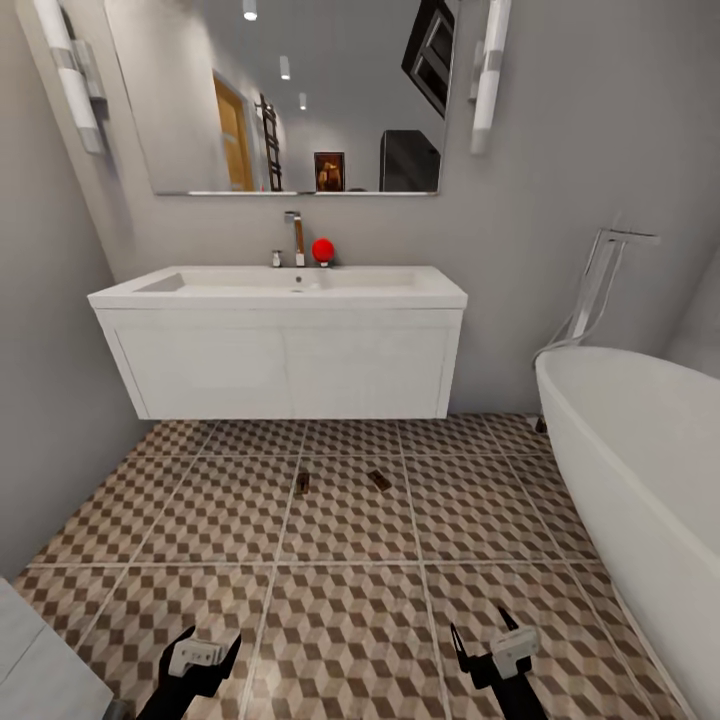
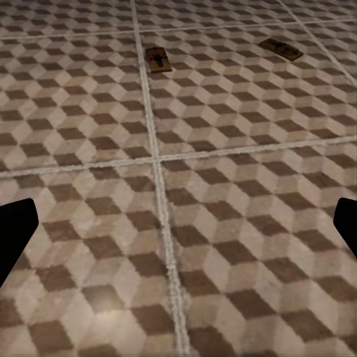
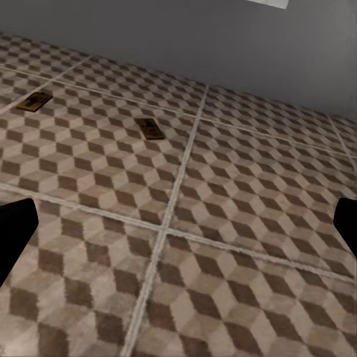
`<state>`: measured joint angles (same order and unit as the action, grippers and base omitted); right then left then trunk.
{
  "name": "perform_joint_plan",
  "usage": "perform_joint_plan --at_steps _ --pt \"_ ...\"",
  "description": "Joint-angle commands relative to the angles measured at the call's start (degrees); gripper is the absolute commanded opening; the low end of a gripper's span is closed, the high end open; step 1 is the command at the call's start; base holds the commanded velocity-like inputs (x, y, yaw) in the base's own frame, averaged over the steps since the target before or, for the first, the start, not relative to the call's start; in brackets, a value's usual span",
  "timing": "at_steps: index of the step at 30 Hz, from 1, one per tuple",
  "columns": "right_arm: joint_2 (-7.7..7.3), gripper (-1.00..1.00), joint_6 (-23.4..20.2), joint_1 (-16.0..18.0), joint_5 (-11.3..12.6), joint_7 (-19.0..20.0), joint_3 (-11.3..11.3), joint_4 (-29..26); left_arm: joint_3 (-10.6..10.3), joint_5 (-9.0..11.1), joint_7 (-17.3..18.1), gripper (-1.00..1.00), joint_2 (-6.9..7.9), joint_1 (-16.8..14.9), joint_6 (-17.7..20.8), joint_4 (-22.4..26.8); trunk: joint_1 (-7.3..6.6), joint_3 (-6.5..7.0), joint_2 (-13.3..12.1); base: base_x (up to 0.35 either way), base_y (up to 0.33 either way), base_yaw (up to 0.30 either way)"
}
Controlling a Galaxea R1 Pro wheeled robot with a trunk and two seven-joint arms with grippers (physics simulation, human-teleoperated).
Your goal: Take the four mousetraps from the cabinet in the bathroom and place them on the bathroom floor. Make sure all four end up on the same floor surface, and ensure that at least two of them are either under or directly next to the same bathroom sink.
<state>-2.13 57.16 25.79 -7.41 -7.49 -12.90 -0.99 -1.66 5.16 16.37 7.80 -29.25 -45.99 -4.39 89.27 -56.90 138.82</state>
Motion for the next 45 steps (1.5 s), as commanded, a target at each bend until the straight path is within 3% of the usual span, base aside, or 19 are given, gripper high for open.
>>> perform_joint_plan --at_steps 1,45 --pt "0.0 1.0 0.1 0.0 -0.6 -0.6 -0.1 0.0 -0.2 0.5 0.4 1.0 -0.01 -0.1 -0.2 -0.2 -0.24 0.13 -0.4 0.0 0.0 0.0" --pt "-0.07 1.0 0.5 -0.3 -0.5 -0.7 -0.1 0.0 -0.3 0.5 0.5 1.0 -0.58 2.1 -0.2 -0.3 -9.9 8.03 -18.0 0.0 0.0 0.0"
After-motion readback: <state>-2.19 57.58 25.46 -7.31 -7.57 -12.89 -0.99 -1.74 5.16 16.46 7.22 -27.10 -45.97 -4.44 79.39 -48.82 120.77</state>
